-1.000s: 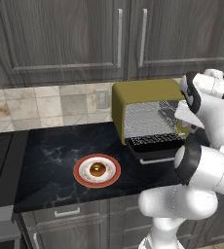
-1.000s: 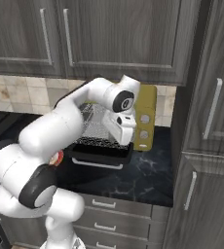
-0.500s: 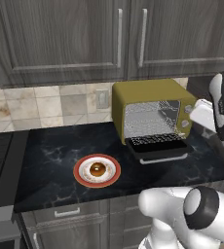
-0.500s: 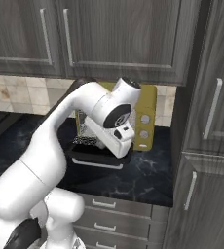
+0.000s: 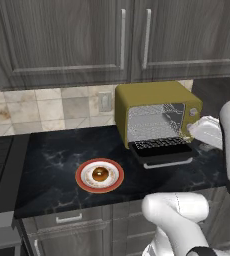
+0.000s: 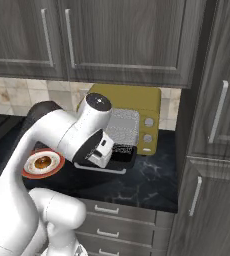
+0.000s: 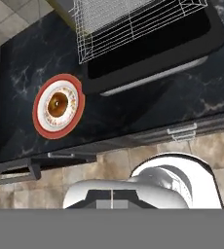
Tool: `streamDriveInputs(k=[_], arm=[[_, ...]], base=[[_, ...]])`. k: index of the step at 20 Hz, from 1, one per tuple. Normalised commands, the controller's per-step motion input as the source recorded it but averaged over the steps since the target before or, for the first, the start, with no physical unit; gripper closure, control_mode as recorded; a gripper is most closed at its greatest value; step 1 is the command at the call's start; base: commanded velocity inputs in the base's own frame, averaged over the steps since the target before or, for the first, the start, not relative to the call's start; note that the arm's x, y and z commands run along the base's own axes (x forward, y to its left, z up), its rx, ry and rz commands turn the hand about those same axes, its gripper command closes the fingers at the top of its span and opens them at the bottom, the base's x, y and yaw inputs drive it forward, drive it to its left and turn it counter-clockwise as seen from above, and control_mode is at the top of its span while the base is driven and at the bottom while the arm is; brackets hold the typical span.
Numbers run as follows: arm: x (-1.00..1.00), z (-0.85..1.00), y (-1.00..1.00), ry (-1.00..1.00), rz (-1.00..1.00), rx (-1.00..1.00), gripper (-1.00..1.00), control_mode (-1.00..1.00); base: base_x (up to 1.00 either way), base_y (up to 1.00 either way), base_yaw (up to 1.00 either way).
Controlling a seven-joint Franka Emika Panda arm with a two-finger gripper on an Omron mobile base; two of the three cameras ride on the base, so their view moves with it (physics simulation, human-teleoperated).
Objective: Pick up the bagel from the plate, place it on the toaster oven rack, close the door, and set the timer.
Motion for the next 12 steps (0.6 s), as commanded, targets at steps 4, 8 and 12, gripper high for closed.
streamDriveInputs(k=[4,8,12], arm=[[-0.01,0.00,0.80,-0.18,0.21,-0.07,1.00,-1.00],[0.00,0.00,0.94,0.00,0.11,-0.14,1.00,-1.00],[0.00,0.00,0.83,0.03,0.05,-0.18,1.00,-1.00]], base=[[0.00,0.00,0.00],[0.00,0.00,0.00],[0.00,0.00,0.00]])
